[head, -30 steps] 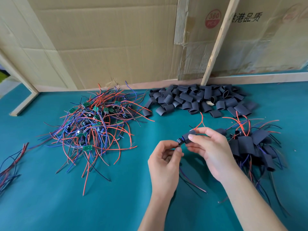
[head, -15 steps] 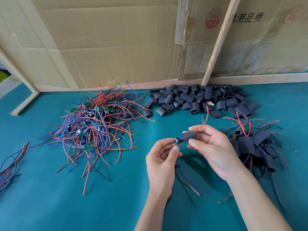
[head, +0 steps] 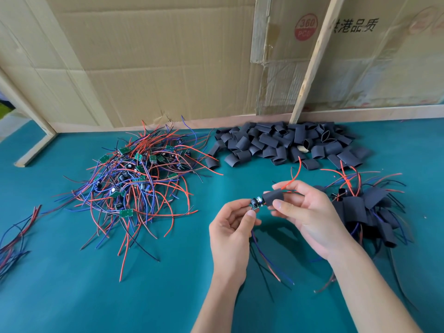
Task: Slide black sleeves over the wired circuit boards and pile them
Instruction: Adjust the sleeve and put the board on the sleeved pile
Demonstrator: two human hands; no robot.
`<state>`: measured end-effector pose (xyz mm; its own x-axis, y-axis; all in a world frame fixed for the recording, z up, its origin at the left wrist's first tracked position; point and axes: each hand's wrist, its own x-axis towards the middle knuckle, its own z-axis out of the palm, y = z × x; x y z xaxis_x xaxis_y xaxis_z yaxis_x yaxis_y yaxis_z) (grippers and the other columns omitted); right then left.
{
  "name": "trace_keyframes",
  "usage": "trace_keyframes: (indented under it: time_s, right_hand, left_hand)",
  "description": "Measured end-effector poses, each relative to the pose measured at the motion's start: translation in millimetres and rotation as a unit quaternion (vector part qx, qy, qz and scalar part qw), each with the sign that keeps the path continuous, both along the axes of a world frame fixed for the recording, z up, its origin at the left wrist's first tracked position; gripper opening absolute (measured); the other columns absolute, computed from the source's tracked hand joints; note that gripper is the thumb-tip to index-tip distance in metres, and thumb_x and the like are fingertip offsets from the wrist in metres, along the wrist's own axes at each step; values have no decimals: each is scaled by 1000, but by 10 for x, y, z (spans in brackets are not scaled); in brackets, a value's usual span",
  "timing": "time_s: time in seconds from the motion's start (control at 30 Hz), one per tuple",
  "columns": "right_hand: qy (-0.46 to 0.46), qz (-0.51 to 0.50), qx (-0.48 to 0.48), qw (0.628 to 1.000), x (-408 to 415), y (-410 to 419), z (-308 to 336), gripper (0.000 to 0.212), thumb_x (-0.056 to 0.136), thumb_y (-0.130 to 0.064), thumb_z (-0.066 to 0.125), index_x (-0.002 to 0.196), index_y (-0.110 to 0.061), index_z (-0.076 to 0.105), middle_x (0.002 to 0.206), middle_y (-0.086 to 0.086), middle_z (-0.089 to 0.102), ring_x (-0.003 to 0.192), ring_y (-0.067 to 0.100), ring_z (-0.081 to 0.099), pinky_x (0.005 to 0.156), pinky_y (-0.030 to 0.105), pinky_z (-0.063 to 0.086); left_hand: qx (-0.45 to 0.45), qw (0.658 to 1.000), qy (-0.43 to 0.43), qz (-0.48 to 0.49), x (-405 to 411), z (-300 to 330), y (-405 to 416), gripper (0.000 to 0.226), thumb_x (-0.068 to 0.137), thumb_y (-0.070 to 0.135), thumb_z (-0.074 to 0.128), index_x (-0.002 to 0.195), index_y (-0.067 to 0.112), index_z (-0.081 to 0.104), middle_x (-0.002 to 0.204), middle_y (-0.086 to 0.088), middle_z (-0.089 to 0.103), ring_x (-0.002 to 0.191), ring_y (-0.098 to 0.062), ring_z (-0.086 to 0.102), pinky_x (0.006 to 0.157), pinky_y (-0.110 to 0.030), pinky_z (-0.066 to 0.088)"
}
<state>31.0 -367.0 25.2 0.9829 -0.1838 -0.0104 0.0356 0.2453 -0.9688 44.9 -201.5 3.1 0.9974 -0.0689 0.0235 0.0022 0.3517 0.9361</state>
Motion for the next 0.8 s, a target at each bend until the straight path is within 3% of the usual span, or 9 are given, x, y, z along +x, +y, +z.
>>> trace_keyframes:
  time_s: [0.17, 0.27, 0.5, 0.8]
  right_hand:
    - [8, 13, -13, 1000, -6, -44, -7, 32, 86, 4, 70, 117, -4, 64, 112, 19, 77, 91, 25, 73, 82, 29, 60]
    - [1, 21, 5, 1000, -3, 3, -3, 40, 79, -6, 74, 117, -5, 63, 112, 20, 77, 91, 24, 73, 83, 29, 60]
    - [-7, 26, 52, 998, 12, 49, -16, 43, 75, -7, 77, 116, -4, 65, 107, 20, 77, 91, 23, 73, 83, 29, 60]
    - [-22, 50, -15, 998, -36, -12, 69, 38, 78, -10, 76, 115, -11, 68, 120, 17, 75, 105, 25, 72, 81, 29, 58]
  left_hand:
    - [-1, 1000, 5, 4, -5, 16, -4, 24, 91, 3, 68, 93, 26, 77, 91, -5, 78, 69, -13, 69, 62, -15, 49]
    - [4, 1000, 5, -2, -5, 21, -2, 22, 90, 3, 68, 93, 23, 77, 90, -6, 78, 69, -14, 68, 63, -16, 49]
    - [22, 1000, 15, -1, -1, 21, -16, 25, 94, -1, 68, 91, 22, 77, 90, -5, 79, 68, -14, 70, 65, -17, 51]
    - [70, 997, 31, 6, -4, 18, -63, 17, 87, -4, 69, 87, 11, 74, 76, -5, 76, 59, -15, 68, 59, -19, 51]
